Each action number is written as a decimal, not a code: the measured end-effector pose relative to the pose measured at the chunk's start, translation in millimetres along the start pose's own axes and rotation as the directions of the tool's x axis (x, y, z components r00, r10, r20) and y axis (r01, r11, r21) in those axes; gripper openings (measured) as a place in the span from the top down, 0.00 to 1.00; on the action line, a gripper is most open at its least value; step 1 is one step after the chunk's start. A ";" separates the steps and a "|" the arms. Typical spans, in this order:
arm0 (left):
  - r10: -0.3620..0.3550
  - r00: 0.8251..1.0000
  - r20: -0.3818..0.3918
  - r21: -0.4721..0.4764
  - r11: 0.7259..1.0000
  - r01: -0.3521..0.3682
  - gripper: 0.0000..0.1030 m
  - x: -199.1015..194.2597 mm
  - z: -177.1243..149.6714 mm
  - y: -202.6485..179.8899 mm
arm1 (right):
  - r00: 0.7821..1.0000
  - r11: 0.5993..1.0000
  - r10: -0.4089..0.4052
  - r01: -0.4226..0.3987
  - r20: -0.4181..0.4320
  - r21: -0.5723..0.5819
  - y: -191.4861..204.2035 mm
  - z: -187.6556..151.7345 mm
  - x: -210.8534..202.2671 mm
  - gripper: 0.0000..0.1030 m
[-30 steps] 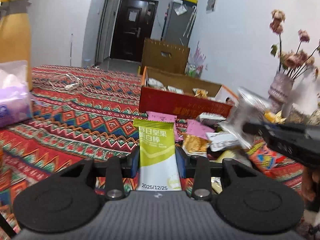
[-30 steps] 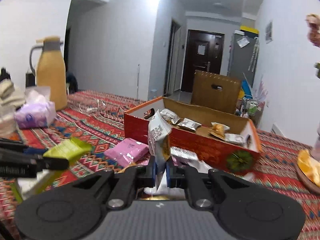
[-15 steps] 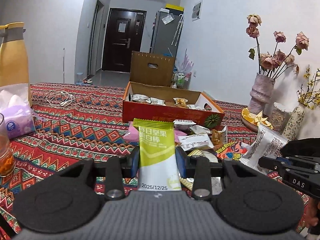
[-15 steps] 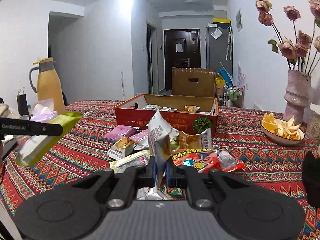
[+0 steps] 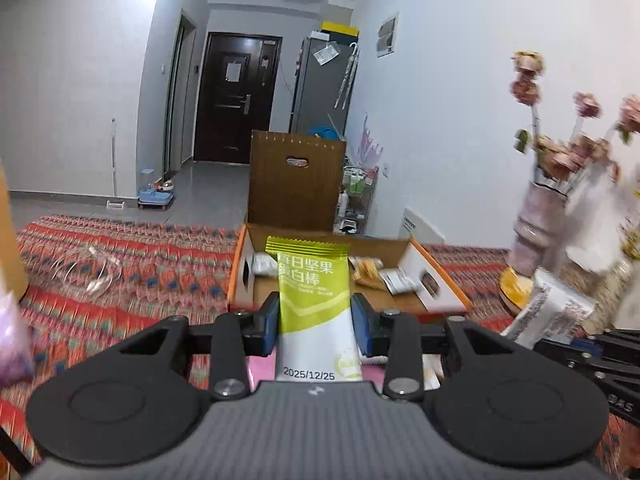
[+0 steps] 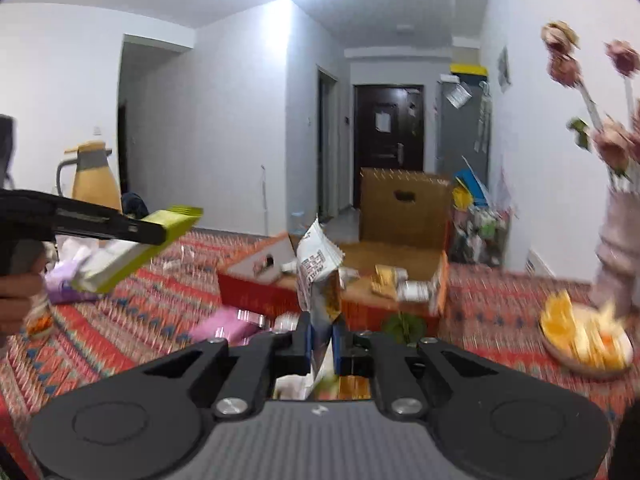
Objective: Organize snacks
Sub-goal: 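Carry the yellow-green bar and white packet into the box and lower them, then open both tools in the box and withdraw them to the snack pile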
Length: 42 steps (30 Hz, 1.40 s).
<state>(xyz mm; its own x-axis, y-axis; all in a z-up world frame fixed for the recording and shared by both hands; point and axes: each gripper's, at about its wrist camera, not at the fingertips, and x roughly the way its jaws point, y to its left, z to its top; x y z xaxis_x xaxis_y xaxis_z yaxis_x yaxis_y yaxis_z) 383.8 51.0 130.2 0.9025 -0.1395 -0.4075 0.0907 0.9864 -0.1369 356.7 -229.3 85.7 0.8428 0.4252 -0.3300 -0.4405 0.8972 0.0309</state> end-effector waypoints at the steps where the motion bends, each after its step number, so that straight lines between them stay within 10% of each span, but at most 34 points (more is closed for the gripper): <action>1: -0.006 1.000 -0.011 0.007 1.000 0.006 0.64 16.5 9.6 2.3 | 1.000 1.000 0.010 -0.010 -0.001 -0.006 -5.8 11.1 12.6 0.91; 11: 0.047 0.986 -0.162 0.011 0.999 -0.046 0.64 193.7 57.8 25.1 | 0.976 0.996 0.081 -0.085 -0.204 -0.007 -49.3 91.6 203.6 0.91; 22: 0.065 0.958 -0.279 0.020 0.998 -0.062 0.61 259.4 22.4 42.1 | 0.852 0.994 0.091 -0.050 -0.515 0.093 -79.2 74.6 393.2 0.85; 25: 0.055 0.963 -0.264 0.008 0.998 -0.055 0.51 252.7 23.6 49.7 | 0.861 0.998 0.005 0.024 -0.508 0.050 -81.1 72.6 401.0 0.61; 42: 0.089 0.989 -0.114 0.067 0.994 -0.081 0.21 120.1 69.0 34.4 | 0.931 0.982 -0.128 0.071 -0.342 -0.174 -61.0 133.0 237.6 0.40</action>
<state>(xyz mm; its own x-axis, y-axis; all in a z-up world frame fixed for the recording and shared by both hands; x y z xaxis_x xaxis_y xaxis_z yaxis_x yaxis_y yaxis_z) 524.4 74.1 138.9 0.8529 -0.0604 -0.5185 0.0451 0.9981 -0.0421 624.9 -167.1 130.9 0.7351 0.2402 -0.6340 -0.4267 0.8906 -0.1574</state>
